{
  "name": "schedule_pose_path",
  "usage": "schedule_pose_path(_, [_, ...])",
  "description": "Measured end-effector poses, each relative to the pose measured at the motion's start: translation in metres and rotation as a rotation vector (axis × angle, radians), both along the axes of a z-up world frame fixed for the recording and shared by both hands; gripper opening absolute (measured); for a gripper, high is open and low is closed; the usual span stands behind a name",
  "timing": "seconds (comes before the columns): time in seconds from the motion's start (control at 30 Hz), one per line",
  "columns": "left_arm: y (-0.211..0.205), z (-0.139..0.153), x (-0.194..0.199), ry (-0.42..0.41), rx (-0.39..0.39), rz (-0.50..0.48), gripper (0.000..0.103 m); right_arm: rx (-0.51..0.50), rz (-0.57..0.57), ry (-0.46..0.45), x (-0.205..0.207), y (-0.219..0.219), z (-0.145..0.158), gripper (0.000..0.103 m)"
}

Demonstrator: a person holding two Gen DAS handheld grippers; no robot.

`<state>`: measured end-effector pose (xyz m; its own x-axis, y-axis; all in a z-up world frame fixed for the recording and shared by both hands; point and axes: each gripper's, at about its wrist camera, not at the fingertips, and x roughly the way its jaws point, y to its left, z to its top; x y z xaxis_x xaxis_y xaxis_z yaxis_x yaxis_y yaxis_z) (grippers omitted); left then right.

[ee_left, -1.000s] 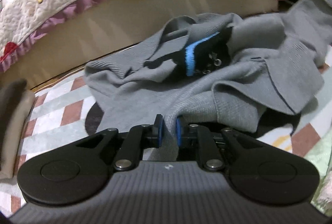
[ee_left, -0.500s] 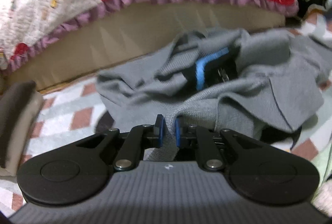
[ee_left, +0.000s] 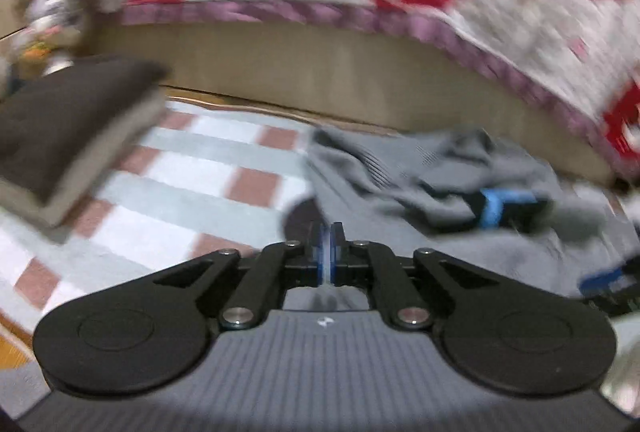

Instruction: Fold clothes

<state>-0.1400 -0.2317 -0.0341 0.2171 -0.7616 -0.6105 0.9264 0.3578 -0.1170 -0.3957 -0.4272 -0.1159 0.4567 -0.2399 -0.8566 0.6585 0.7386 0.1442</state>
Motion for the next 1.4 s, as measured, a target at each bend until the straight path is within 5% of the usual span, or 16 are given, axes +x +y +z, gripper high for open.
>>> schedule_pose_path(0.07, [-0.011, -0.006, -0.023, 0.031, 0.025, -0.143, 0.014, 0.024, -0.042, -0.047, -0.008, -0.006, 0.005, 0.058])
schedule_pose_path(0.13, [-0.023, -0.013, -0.053, 0.004, 0.062, -0.291, 0.040, 0.050, -0.115, -0.144, -0.024, -0.014, 0.012, 0.058])
schedule_pose_path(0.2, [-0.033, -0.023, -0.090, -0.144, 0.125, -0.388, 0.061, 0.026, -0.266, -0.238, -0.049, -0.027, 0.017, 0.058])
schedule_pose_path(0.3, [-0.042, -0.040, -0.125, -0.278, 0.180, -0.476, 0.061, 0.037, -0.539, -0.406, -0.101, -0.054, 0.021, 0.059])
schedule_pose_path(0.43, [-0.060, -0.056, -0.146, -0.383, 0.202, -0.540, 0.061, 0.194, -0.598, -0.575, -0.131, -0.072, 0.004, 0.056])
schedule_pose_path(0.57, [-0.087, -0.061, -0.150, -0.538, 0.139, -0.562, 0.061, 0.129, -0.460, -0.488, -0.103, -0.060, 0.007, 0.056])
schedule_pose_path(0.6, [-0.096, -0.059, -0.145, -0.520, 0.117, -0.557, 0.060, 0.113, -0.425, -0.466, -0.096, -0.057, 0.008, 0.056])
schedule_pose_path(0.7, [-0.120, -0.047, -0.121, -0.351, 0.066, -0.529, 0.052, 0.064, -0.321, -0.400, -0.075, -0.047, 0.010, 0.056])
schedule_pose_path(0.77, [-0.133, -0.047, -0.104, -0.248, 0.057, -0.493, 0.037, 0.032, -0.252, -0.356, -0.061, -0.041, 0.011, 0.056])
schedule_pose_path(0.83, [-0.143, -0.053, -0.088, -0.169, 0.072, -0.457, 0.003, 0.000, -0.183, -0.312, -0.047, -0.034, 0.013, 0.056])
schedule_pose_path(0.87, [-0.146, -0.056, -0.079, -0.122, 0.083, -0.431, 0.001, -0.016, -0.148, -0.289, -0.040, -0.031, 0.014, 0.056])
schedule_pose_path(0.97, [-0.153, -0.068, -0.051, 0.047, 0.122, -0.345, 0.001, -0.086, -0.031, -0.203, -0.013, -0.019, 0.012, 0.056])
schedule_pose_path(1.07, [-0.154, -0.077, -0.034, 0.119, 0.144, -0.277, 0.001, -0.290, 0.214, -0.029, 0.024, 0.011, 0.001, 0.056])
schedule_pose_path(1.2, [-0.150, -0.076, -0.028, 0.107, 0.165, -0.245, 0.002, -0.513, 0.433, 0.152, 0.049, 0.050, -0.021, 0.055])
schedule_pose_path(1.3, [-0.144, -0.065, -0.026, 0.087, 0.176, -0.213, 0.004, -0.582, 0.522, 0.172, 0.054, 0.070, -0.026, 0.057])
schedule_pose_path(1.4, [-0.132, -0.049, -0.027, -0.015, 0.151, -0.156, 0.004, -0.616, 0.551, 0.192, 0.071, 0.074, -0.036, 0.065])
